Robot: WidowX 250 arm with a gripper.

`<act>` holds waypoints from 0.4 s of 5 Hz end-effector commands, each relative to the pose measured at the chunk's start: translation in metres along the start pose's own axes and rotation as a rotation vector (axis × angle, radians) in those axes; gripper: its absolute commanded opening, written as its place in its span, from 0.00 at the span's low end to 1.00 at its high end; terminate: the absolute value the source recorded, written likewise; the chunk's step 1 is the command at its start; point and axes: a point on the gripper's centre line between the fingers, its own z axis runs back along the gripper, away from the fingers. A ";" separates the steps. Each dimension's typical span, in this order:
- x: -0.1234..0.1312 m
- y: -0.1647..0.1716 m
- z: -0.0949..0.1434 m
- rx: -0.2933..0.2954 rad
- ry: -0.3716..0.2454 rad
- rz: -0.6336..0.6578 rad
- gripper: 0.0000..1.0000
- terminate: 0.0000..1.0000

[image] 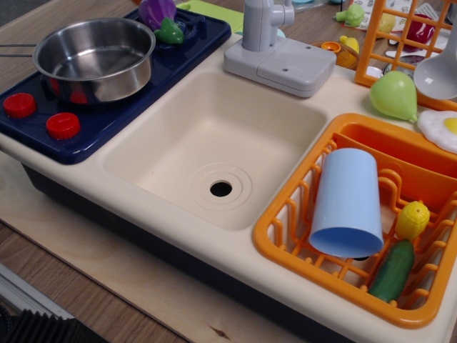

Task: Put eggplant into pan

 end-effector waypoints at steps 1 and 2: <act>0.000 0.000 0.000 0.000 0.000 0.000 1.00 0.00; 0.005 -0.005 -0.006 -0.040 0.028 0.026 1.00 0.00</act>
